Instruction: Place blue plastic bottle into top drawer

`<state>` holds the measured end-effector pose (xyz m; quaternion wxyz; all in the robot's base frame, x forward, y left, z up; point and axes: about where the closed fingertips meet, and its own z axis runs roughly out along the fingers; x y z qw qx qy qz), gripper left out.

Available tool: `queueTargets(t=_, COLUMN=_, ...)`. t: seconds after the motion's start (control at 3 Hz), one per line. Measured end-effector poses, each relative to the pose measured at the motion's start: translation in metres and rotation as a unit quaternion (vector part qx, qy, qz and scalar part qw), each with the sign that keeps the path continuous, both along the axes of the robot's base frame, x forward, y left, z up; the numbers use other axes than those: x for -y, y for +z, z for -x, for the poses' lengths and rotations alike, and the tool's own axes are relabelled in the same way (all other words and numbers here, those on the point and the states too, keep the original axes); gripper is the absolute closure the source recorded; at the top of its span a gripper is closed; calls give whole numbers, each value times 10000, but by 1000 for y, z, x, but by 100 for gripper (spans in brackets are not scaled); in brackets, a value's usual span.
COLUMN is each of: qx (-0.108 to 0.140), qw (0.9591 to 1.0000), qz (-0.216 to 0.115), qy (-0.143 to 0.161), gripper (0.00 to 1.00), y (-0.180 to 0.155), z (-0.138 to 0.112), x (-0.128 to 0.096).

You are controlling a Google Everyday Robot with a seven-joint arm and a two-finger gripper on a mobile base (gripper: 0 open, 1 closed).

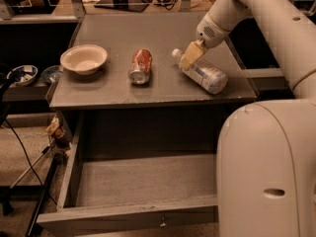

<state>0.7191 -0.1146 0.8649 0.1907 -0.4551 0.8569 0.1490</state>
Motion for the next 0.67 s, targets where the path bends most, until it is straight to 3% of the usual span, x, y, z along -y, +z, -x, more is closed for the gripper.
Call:
queueTargets(t=0.33, qx=231, qw=9993, qz=-71, qy=-286, gripper=100, y=13, z=3, x=10)
queueTargets(t=0.67, qx=235, qw=9993, qz=-71, qy=-291, gripper=100, y=13, z=3, x=10)
